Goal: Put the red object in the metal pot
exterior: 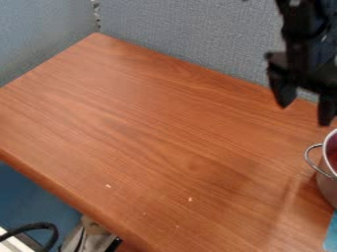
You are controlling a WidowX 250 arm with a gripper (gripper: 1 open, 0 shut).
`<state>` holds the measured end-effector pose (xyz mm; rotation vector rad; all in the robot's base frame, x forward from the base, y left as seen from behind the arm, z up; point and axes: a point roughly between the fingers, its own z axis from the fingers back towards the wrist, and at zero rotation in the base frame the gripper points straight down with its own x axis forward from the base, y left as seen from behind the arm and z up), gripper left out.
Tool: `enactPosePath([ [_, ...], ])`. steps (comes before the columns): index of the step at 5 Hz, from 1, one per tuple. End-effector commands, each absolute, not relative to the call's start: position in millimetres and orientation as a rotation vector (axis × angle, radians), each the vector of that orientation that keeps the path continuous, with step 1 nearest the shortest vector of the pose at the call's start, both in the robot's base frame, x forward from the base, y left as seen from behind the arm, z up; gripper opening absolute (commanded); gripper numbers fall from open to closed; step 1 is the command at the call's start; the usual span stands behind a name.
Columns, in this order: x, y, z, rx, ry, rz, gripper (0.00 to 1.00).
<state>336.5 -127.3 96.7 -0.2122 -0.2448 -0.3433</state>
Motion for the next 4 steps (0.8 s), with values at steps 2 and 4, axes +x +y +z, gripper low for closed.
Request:
enactPosePath([
  [2,328.5,-105.8,84.5,-0.218,-0.284,-0.339,1.00],
  [4,342.3,-89.3,93.1,-0.255,-0.257,-0.396,1.00],
])
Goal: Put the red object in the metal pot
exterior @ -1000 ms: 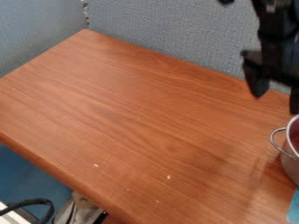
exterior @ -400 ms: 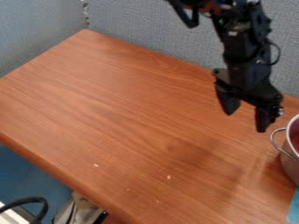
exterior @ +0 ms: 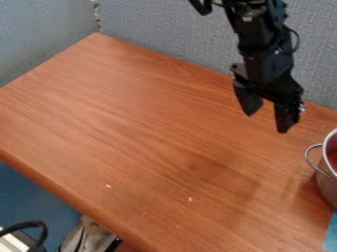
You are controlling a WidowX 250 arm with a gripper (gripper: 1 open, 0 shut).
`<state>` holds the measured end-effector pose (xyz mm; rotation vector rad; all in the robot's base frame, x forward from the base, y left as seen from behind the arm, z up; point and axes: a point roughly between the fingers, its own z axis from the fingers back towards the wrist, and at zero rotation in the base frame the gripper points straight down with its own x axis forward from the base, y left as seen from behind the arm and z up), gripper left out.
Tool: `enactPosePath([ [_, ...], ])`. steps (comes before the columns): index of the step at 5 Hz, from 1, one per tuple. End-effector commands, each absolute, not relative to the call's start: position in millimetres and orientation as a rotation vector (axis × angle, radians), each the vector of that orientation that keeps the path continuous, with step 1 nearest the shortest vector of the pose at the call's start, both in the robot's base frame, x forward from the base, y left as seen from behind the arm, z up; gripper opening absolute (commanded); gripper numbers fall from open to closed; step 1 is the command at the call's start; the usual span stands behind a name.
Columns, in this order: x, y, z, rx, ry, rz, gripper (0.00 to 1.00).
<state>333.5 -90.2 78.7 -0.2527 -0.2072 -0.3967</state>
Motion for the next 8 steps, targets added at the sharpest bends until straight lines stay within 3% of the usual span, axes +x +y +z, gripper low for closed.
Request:
enactPosePath([
  [1,350.5,-83.1,84.7,-0.301,-0.253,-0.490,1.00],
  [2,359.0,-77.0,79.4,-0.344,-0.254,-0.587,1.00],
  [5,357.6,-102.2,92.1,-0.319,-0.215,-0.501,1.00],
  [7,360.9,-82.5,88.2,-0.279,-0.192,-0.840,1.00],
  [8,363.3,-92.1,107.3,-0.290,-0.191,-0.902,1.00],
])
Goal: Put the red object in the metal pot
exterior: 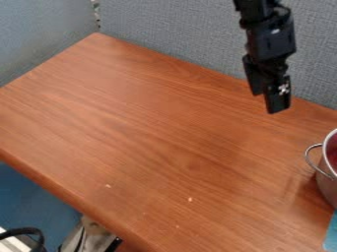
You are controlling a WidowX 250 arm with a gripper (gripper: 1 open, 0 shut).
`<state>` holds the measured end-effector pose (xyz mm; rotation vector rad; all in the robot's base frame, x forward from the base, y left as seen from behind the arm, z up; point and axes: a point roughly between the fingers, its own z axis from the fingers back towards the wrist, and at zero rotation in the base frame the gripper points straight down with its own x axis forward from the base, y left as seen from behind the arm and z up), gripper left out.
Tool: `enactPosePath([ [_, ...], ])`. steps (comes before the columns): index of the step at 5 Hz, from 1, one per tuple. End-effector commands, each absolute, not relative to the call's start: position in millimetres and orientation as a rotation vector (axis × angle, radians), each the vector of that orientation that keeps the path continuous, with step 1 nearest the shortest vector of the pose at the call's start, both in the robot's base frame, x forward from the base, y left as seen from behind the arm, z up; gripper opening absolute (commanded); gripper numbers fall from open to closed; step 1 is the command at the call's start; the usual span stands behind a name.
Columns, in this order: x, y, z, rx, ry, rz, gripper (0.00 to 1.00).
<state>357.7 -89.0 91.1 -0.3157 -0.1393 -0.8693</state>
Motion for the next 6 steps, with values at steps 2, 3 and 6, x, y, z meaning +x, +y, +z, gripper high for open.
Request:
enactPosePath([
  [2,357.6,-105.3,114.8,-0.331,-0.164,-1.005,1.00],
  [3,349.6,-110.9,112.2,-0.351,-0.148,-1.054,1.00],
  [6,328.0,-78.6,147.9,-0.398,-0.155,-1.212,1.00],
])
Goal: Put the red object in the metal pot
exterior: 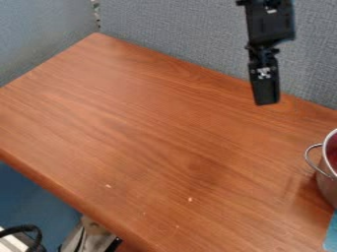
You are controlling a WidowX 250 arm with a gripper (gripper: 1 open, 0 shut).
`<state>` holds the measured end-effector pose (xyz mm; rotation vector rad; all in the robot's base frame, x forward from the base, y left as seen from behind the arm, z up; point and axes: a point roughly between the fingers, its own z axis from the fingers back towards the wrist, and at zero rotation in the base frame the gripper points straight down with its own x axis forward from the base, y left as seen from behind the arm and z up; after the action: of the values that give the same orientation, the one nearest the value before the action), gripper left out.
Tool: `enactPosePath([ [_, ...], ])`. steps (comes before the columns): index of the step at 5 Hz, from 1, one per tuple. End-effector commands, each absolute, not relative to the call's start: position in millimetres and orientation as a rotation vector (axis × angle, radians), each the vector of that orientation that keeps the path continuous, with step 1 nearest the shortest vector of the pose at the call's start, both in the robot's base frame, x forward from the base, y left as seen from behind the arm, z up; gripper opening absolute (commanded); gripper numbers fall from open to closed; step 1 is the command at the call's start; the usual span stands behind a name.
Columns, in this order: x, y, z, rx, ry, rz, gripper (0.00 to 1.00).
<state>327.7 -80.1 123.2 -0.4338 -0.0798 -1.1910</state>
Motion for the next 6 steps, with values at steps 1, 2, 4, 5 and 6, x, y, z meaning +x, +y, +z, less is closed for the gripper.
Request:
enactPosePath([
  [1,326.9,-68.2,146.5,-0.409,-0.119,-1.220,1.00],
  [2,327.4,-56.2,142.6,-0.425,-0.088,-1.225,1.00],
  [4,316.6,-51.4,142.8,-0.404,-0.105,-1.333,1.00],
  [5,310.2,-59.4,138.8,-0.389,-0.131,-1.348,1.00],
  [6,303.1,-65.6,136.6,-0.372,-0.156,-1.359,1.00],
])
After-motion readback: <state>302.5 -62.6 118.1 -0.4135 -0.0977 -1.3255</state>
